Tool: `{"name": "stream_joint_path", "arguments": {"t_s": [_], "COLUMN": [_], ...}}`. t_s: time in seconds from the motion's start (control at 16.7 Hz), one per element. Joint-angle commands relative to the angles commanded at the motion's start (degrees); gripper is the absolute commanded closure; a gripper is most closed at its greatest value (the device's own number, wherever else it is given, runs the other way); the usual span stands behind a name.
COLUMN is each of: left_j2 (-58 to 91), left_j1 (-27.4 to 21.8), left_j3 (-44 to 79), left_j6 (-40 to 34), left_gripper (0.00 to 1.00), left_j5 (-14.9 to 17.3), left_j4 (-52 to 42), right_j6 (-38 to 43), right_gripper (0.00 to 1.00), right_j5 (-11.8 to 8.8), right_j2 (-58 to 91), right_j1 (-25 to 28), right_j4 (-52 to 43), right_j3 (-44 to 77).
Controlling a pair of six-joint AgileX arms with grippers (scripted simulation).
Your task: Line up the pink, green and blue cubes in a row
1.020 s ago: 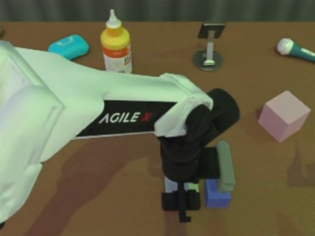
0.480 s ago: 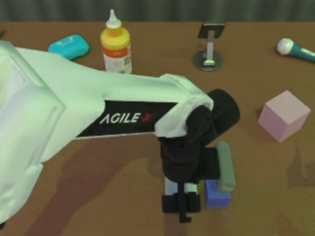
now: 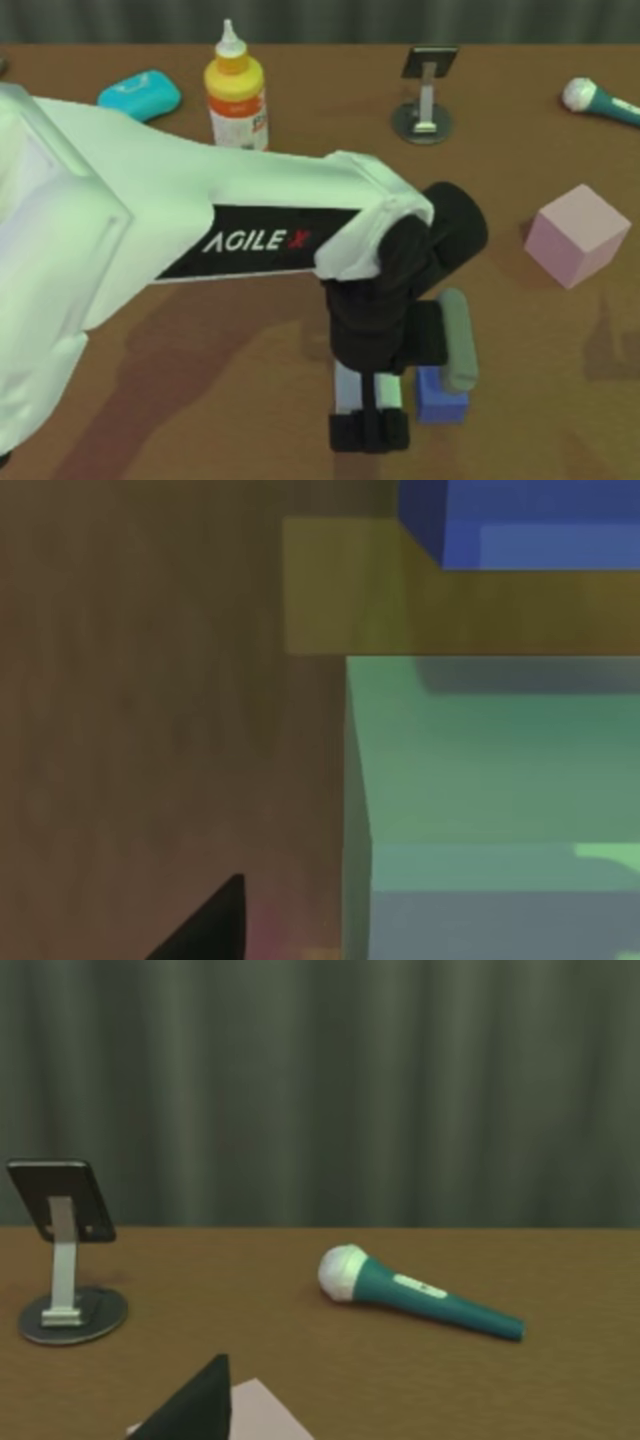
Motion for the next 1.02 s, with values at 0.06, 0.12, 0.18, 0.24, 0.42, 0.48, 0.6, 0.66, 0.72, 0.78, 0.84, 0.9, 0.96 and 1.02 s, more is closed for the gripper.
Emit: {"name": "stream_joint_path", "arguments": {"t_s": [0.06,0.12,0.18,0.24,0.42,0.48,0.6,0.66,0.72,0.78,0.84,0.9,0.96,1.02], "left_j2": [0.00,0.00,-0.04,-0.09,-1.21,-1.88,-3.35,-4.03,-4.56,-4.83,-4.85,-4.85,-4.63,-4.63], "left_j1": [0.00,0.00,0.12,0.11,0.23,0.44,0.96,1.15,1.26,1.30,1.30,1.30,1.00,1.00], "left_j3": [0.00,0.00,0.01,0.17,2.95,4.29,7.07,8.20,9.00,9.37,9.40,9.40,9.26,9.26], "left_j6": [0.00,0.00,0.00,0.03,0.20,0.16,-0.02,-0.06,-0.05,-0.03,-0.03,-0.03,-0.03,-0.03], "left_gripper": [0.00,0.00,0.00,0.00,0.00,0.00,0.00,0.00,0.00,0.00,0.00,0.00,0.00,0.00], "left_j5": [0.00,0.00,0.00,0.01,0.14,0.14,0.05,0.00,-0.03,-0.04,-0.04,-0.04,-0.03,-0.03], "left_j4": [0.00,0.00,-0.01,-0.21,-4.23,-6.42,-10.88,-12.57,-13.68,-14.17,-14.20,-14.20,-14.06,-14.06], "right_j6": [0.00,0.00,0.00,0.00,0.00,0.00,0.00,0.00,0.00,0.00,0.00,0.00,0.00,0.00], "right_gripper": [0.00,0.00,0.00,0.00,0.00,0.00,0.00,0.00,0.00,0.00,0.00,0.00,0.00,0.00], "right_j5": [0.00,0.00,0.00,0.00,0.00,0.00,0.00,0.00,0.00,0.00,0.00,0.00,0.00,0.00], "right_j2": [0.00,0.00,0.00,0.00,0.00,0.00,0.00,0.00,0.00,0.00,0.00,0.00,0.00,0.00], "right_j1": [0.00,0.00,0.00,0.00,0.00,0.00,0.00,0.00,0.00,0.00,0.00,0.00,0.00,0.00], "right_j4": [0.00,0.00,0.00,0.00,0.00,0.00,0.00,0.00,0.00,0.00,0.00,0.00,0.00,0.00], "right_j3": [0.00,0.00,0.00,0.00,0.00,0.00,0.00,0.00,0.00,0.00,0.00,0.00,0.00,0.00]}}
